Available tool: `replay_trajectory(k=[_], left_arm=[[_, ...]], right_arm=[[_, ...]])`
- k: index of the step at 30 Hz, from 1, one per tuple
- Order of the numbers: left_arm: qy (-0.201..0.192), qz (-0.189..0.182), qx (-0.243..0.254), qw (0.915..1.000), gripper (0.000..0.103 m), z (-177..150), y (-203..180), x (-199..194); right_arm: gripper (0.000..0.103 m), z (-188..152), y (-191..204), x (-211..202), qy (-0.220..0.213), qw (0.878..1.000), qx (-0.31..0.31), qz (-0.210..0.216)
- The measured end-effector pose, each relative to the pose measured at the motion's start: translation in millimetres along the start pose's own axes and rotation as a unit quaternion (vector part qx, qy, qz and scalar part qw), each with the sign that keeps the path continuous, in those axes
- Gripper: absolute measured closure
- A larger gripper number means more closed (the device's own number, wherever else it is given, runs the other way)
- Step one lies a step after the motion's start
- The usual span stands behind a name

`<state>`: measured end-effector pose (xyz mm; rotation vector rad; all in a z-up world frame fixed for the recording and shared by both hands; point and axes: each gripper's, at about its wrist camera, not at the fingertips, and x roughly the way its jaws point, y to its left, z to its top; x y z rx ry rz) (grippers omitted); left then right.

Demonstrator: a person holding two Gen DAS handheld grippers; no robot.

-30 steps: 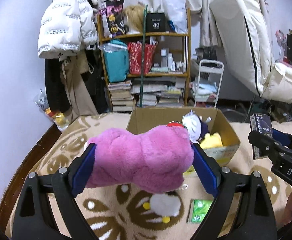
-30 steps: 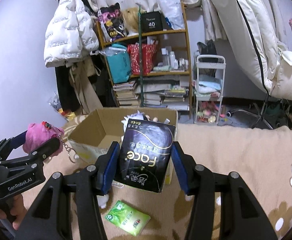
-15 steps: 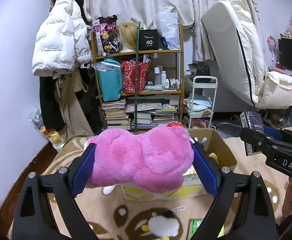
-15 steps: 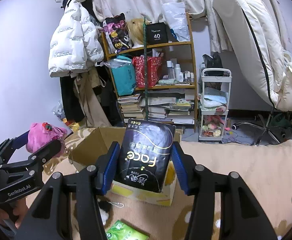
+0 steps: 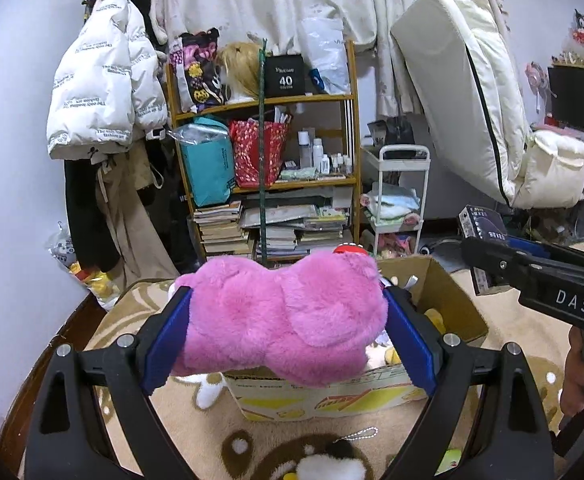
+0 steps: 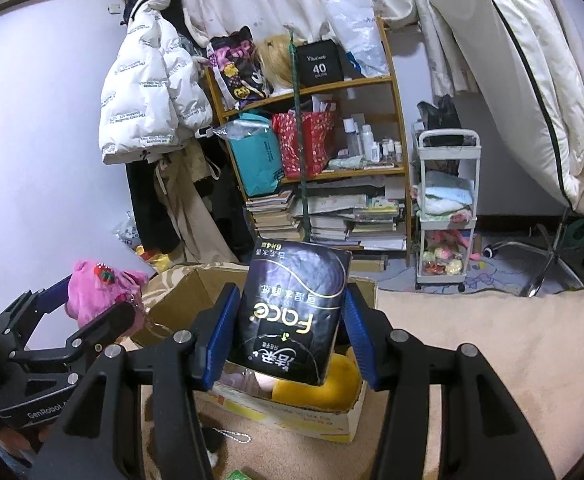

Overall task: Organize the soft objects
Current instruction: 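Lift the pink plush and black pack and carry both over the box, then open both tools to drop the pink plush and black pack into the box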

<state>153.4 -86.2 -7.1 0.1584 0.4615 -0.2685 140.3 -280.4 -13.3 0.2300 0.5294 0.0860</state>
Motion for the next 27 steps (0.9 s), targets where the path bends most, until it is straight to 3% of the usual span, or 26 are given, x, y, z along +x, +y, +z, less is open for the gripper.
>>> replay_trajectory(k=[16, 27], left_arm=[[0.040, -0.005, -0.021, 0.9990, 0.012, -4.7, 8.7, 42.1], [0.080, -0.008, 0.000, 0.9967, 0.011, -9.2, 4.2, 56.3]], right_arm=[[0.048, -16.9, -11.6, 30.6, 0.044, 0.999, 0.018, 0.013], [0.047, -21.4, -14.9, 35.4, 0.060, 0.998, 0.026, 0.021]])
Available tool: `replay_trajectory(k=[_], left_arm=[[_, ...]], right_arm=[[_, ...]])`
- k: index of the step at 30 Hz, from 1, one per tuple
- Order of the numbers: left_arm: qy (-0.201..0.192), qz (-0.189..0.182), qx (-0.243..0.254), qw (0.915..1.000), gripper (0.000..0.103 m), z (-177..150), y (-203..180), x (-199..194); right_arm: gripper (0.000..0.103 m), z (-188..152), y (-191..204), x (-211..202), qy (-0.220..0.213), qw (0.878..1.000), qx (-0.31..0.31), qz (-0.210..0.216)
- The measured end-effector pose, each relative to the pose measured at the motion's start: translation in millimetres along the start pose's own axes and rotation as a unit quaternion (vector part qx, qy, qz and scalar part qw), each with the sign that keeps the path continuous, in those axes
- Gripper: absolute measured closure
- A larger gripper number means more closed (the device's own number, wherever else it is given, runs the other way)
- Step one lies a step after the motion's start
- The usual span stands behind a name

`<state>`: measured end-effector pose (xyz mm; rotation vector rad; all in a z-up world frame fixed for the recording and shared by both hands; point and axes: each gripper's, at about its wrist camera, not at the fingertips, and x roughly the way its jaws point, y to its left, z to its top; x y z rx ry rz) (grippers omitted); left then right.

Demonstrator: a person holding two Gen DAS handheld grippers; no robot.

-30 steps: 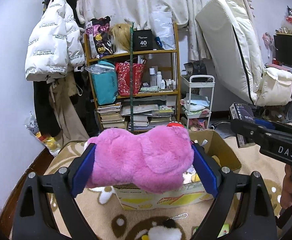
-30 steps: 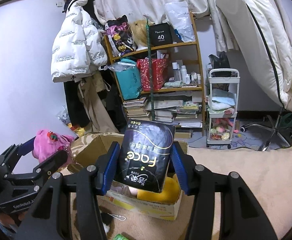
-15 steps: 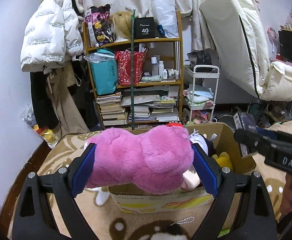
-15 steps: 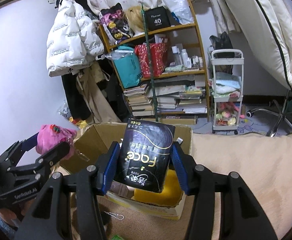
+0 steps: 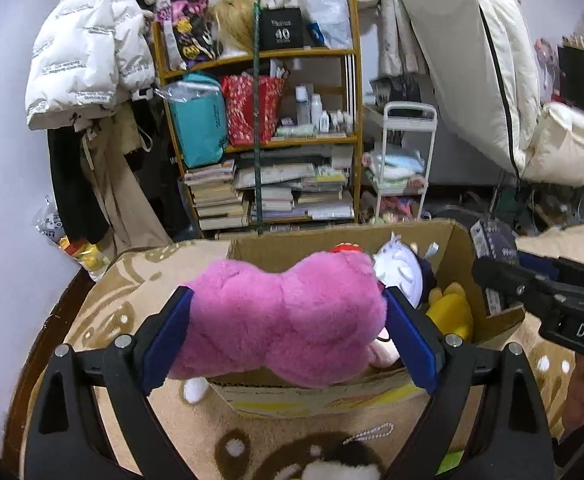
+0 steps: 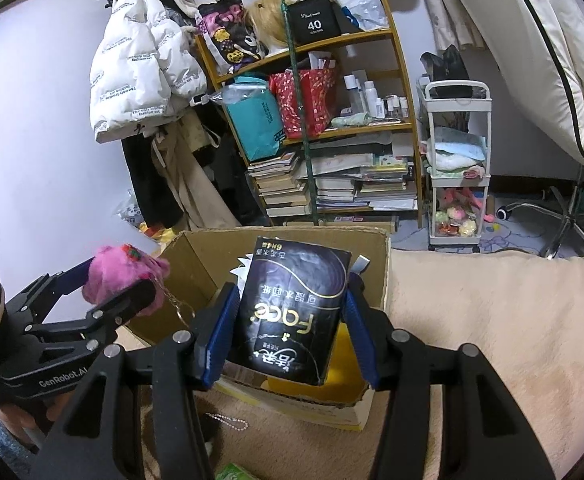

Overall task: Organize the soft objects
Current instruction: 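Open both tools to drop the pink plush and black pack into the box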

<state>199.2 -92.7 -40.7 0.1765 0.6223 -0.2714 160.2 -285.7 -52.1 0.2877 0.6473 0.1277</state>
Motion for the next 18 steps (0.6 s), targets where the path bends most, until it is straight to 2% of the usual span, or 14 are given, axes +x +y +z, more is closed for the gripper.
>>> replay_trajectory(k=[3, 6, 8, 12, 16, 18], left_arm=[[0.000, 0.005, 0.003, 1.0000, 0.011, -2.3, 1.6, -0.2], [0.001, 0.015, 0.000, 0.9999, 0.002, -3.3, 4.7, -1.2], [0.006, 0.015, -0.006, 0.9998, 0.002, -2.7, 7.8, -1.1], [0.017, 0.018, -0.020, 0.9995, 0.002, -2.1, 15.4, -4.2], [0.016, 0.023, -0.026, 0.9993, 0.002, -1.8, 22.5, -16.5], [0.016, 0.025, -0.027, 0.9992, 0.002, -2.3, 24.4, -22.6]], right_arm=[[0.046, -0.2, -1.1, 3.2, 0.008, 1.000, 0.003, 0.004], [0.043, -1.4, -2.3, 5.4, 0.014, 1.000, 0.006, 0.008], [0.034, -2.4, -2.8, 5.7, 0.014, 1.000, 0.007, 0.007], [0.029, -2.7, -2.6, 3.0, 0.013, 1.000, 0.006, 0.006], [0.013, -2.2, 2.5, -6.0, -0.004, 1.000, -0.001, 0.001], [0.011, -1.4, 6.6, -11.4, -0.012, 1.000, -0.008, 0.000]])
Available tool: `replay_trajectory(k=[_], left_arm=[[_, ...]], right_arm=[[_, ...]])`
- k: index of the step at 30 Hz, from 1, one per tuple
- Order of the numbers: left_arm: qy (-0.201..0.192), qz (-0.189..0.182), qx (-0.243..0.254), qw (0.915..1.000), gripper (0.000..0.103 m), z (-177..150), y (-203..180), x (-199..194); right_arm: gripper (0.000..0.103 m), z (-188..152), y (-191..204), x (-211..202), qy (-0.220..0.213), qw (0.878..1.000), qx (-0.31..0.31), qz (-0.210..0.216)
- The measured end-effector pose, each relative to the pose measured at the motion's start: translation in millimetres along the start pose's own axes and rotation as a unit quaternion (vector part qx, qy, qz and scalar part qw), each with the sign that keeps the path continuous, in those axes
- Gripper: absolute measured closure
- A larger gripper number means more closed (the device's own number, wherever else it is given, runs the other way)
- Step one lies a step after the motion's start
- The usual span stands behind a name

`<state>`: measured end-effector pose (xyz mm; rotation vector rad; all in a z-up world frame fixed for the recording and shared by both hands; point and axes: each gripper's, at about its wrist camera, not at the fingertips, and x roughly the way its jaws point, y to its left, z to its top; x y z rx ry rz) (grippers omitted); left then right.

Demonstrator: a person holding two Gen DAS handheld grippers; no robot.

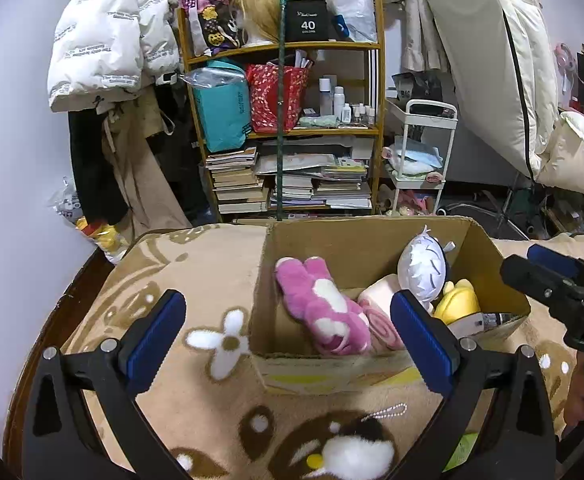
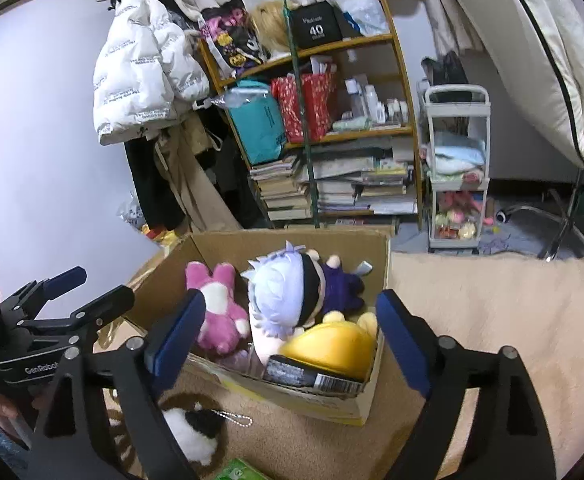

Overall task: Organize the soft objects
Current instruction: 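Open both tools to drop the pink plush and black pack into the box, then lower both tools toward the white fluffy plush and green tea pack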

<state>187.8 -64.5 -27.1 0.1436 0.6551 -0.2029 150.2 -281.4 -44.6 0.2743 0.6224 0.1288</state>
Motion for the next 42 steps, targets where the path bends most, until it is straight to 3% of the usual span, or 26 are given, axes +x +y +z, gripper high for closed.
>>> replay_trajectory(k=[3, 5, 22, 34, 42], left_arm=[[-0.001, 0.004, -0.002, 1.0000, 0.002, -2.1, 3.4, -10.4], [0.001, 0.004, -0.001, 1.0000, 0.002, -4.0, 5.7, -18.8], [0.015, -0.004, -0.006, 0.9999, 0.002, -29.4, 9.8, -86.4], [0.039, -0.006, -0.007, 0.9992, 0.002, -51.2, 3.8, -104.5], [0.062, -0.003, -0.013, 0.9980, 0.002, -58.9, 4.4, -98.2]], right_arm=[[0.010, 1.5, 6.1, -8.0, -0.004, 1.000, -0.001, 0.000], [0.000, 0.7, 9.0, -15.3, -0.010, 1.000, -0.001, -0.002], [0.000, -19.2, 35.2, -74.0, -0.013, 0.999, -0.022, -0.043], [0.000, -46.8, 42.9, -101.7, 0.016, 0.999, -0.012, -0.046], [0.000, -69.3, 49.0, -94.5, 0.056, 0.998, 0.003, -0.037]])
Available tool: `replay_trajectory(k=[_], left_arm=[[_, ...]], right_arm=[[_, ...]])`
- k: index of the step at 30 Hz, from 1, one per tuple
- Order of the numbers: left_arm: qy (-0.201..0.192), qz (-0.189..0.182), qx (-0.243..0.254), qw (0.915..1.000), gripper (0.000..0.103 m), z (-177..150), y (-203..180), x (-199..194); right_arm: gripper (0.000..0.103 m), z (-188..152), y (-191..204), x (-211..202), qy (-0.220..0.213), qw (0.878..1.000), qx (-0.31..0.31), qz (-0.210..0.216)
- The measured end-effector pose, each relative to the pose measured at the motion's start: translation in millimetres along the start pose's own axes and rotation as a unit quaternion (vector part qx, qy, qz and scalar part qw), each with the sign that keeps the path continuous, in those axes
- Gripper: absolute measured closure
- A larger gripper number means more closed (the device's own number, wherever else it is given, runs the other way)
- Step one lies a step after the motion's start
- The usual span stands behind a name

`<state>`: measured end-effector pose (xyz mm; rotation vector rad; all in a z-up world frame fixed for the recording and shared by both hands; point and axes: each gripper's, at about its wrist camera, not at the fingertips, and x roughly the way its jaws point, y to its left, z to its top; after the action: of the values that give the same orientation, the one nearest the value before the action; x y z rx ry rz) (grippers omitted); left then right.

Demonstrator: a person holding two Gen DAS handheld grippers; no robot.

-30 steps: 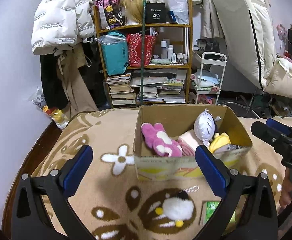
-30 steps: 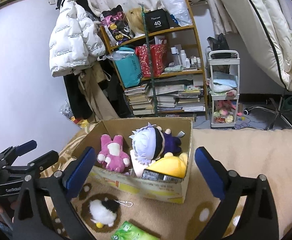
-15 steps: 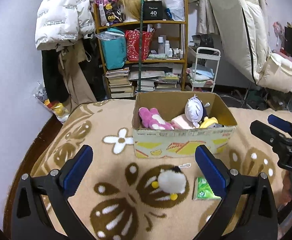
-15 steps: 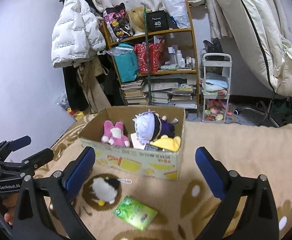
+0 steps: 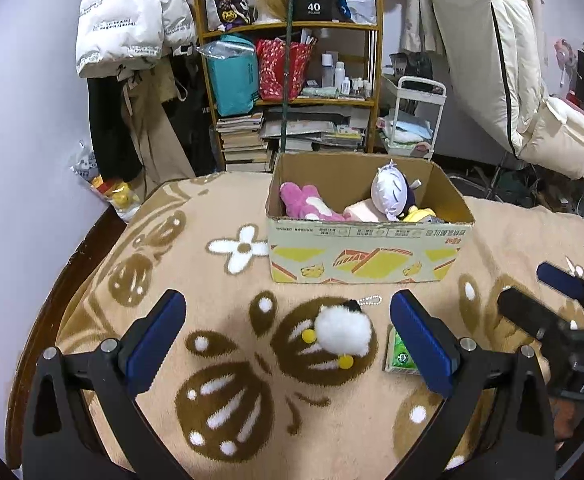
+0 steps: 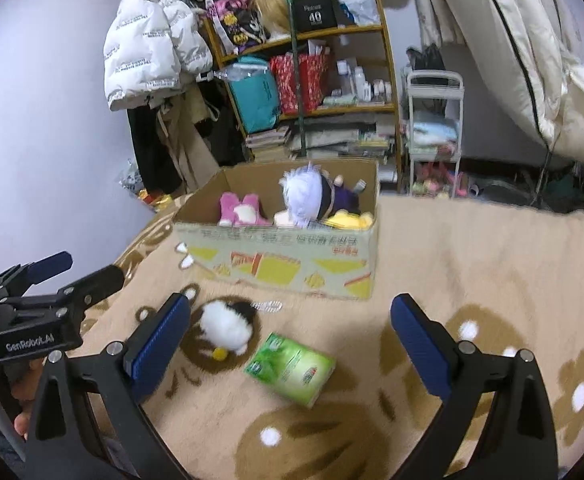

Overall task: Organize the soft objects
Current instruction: 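Lower both tools toward the white fluffy plush and green tea pack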

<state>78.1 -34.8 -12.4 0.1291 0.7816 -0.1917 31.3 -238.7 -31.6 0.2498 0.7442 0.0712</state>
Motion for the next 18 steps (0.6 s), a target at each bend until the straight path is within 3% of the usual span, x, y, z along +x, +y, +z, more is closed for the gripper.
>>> replay_trajectory(k=[18], left_arm=[[0.084, -0.026, -0.023, 0.9959, 0.002, -2.1, -1.1, 54.8]], right_arm=[[0.000, -13.1, -2.4, 54.6, 0.108, 0.994, 0.013, -0.010]])
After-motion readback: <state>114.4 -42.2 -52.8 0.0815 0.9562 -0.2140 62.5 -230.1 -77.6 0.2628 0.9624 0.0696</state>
